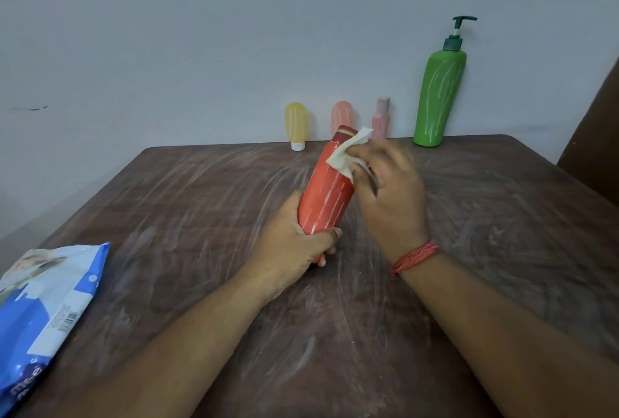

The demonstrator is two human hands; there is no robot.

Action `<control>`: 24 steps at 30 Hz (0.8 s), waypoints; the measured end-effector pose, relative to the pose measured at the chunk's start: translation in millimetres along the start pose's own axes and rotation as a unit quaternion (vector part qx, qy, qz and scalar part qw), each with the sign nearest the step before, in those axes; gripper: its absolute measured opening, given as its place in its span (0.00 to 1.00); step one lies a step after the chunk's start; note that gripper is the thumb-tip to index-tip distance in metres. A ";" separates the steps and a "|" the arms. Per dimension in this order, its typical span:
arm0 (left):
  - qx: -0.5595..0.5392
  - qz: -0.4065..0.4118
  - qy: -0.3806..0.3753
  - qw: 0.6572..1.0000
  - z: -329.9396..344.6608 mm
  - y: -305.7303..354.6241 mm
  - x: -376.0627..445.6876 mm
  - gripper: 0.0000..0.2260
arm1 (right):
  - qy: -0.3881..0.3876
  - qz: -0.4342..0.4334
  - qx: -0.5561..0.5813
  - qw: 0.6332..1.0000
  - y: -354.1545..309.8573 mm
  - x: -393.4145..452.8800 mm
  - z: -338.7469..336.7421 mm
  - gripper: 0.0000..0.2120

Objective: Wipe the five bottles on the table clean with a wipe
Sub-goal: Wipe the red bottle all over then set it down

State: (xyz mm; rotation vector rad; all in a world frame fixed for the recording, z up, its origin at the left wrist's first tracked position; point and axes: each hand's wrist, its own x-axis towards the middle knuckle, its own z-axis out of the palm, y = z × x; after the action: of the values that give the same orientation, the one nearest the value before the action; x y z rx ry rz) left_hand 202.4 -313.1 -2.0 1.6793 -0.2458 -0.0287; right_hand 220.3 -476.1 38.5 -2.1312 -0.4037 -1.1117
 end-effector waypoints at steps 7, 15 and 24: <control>0.058 0.009 0.019 0.998 0.3 -2.0 0.9 0.25 | -0.027 -0.072 -0.116 0.990 4.1 4.2 0.4 0.17; 0.123 0.023 0.021 0.992 2.0 2.0 -2.6 0.23 | -0.056 -0.148 -0.187 0.969 6.2 6.3 -4.2 0.19; 0.132 0.027 0.021 0.991 3.4 5.2 -4.9 0.23 | -0.034 -0.156 -0.226 0.961 11.1 5.0 2.2 0.18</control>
State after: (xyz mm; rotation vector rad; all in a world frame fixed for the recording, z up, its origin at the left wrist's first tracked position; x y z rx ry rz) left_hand 196.2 -316.1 2.1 1.9335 -0.2723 0.0817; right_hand 230.6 -482.7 36.8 -2.5715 -0.5779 -1.4182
